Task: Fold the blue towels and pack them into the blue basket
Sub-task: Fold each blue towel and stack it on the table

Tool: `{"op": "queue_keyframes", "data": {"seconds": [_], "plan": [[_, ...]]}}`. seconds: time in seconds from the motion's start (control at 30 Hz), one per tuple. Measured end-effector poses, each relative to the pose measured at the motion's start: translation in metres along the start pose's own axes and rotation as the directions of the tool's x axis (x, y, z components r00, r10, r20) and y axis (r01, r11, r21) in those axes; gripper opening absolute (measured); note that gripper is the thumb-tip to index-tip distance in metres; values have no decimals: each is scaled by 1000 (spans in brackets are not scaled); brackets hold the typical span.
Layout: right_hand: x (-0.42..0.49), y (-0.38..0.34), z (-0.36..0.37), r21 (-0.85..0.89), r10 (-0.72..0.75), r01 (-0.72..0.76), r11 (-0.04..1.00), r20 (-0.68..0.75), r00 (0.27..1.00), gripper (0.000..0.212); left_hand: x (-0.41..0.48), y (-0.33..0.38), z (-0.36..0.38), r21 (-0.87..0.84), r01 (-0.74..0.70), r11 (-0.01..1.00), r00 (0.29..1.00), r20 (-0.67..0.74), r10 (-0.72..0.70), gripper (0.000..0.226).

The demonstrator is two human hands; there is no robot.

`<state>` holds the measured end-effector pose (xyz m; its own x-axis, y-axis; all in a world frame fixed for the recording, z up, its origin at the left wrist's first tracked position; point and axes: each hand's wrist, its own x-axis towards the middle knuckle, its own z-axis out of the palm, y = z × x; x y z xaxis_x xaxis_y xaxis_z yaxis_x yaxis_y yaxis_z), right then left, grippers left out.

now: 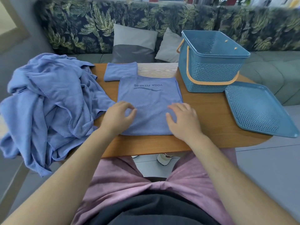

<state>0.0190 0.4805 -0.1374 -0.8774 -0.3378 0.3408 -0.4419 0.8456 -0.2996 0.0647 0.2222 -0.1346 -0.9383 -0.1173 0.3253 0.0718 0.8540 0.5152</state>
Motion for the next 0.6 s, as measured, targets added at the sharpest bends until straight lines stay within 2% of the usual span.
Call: {"op": "queue_keyframes", "data": {"seconds": [0.1,0.2,0.33,0.4,0.5,0.57,0.6], "plan": [[24,-12,18,-82,51,-27,996,314,948,62,22,4,26,142,6,990,974,223,-38,62],[20,-8,31,-159,112,-45,986,439,892,69,17,1,45,278,9,960,931,348,-110,75],[-23,-9,20,-171,100,-26,985,442,891,72,-27,12,38,310,4,951,937,330,-111,90],[-53,-16,8,-183,88,-5,983,443,892,77,-56,20,31,308,-24,951,949,307,-75,85],[-63,-28,-2,-122,62,-21,992,341,938,88,-58,26,23,267,-29,963,978,208,-29,74],[-47,-31,1,-100,37,-8,995,293,955,78,-41,28,26,259,-16,966,977,210,-40,73],[-38,-32,4,-101,23,9,995,313,949,71,-33,28,30,265,-8,964,968,243,-59,73]]}}
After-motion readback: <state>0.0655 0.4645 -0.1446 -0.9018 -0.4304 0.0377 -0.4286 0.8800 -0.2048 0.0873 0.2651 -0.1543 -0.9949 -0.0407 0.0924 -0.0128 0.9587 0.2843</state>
